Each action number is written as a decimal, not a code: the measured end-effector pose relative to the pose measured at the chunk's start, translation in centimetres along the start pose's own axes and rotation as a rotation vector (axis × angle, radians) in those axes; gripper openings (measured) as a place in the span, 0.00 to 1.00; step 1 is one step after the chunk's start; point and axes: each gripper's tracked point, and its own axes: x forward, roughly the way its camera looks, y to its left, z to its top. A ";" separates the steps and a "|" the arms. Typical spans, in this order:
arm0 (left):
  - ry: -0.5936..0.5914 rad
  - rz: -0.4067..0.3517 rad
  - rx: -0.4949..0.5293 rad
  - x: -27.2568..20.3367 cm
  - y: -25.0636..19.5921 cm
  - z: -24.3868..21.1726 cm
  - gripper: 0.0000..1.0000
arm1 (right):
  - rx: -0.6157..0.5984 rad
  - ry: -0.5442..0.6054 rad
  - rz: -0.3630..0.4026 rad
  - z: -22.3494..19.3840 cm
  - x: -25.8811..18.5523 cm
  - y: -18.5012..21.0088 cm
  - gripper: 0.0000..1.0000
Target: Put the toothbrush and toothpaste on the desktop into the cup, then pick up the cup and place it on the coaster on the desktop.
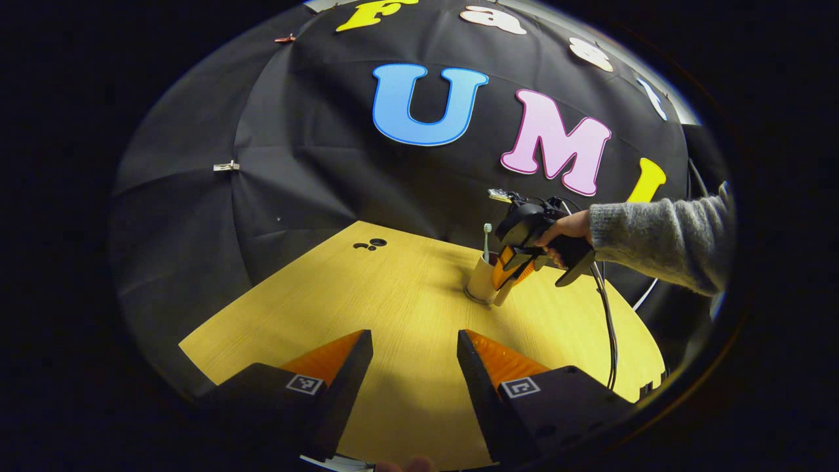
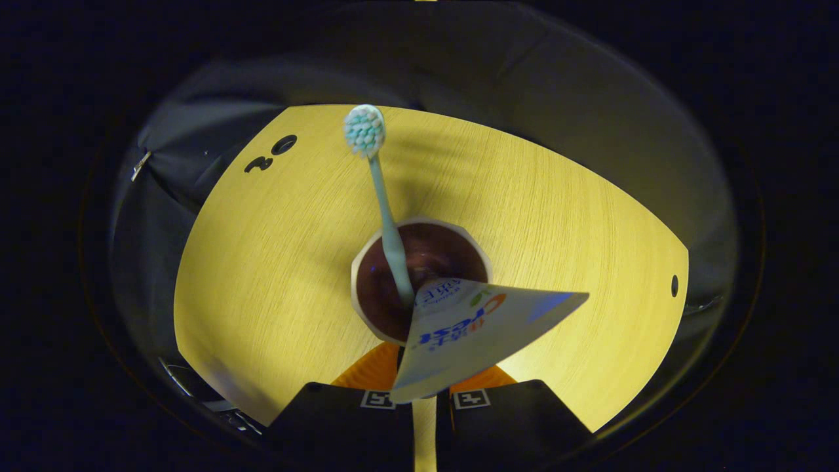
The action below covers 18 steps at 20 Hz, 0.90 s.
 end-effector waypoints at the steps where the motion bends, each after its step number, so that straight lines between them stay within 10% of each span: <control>1: -0.001 0.001 0.002 -0.1 0.1 0.1 0.83 | 0.001 -0.002 -0.001 0.1 -0.1 -0.2 0.17; 10: -0.004 0.012 0.007 -0.7 0.0 0.3 0.83 | -0.019 -0.034 -0.023 0.5 -1.1 -0.2 0.41; 18: -0.022 0.013 0.028 -2.1 -0.7 1.3 0.83 | 0.045 -0.195 -0.002 2.1 -5.3 -0.5 0.81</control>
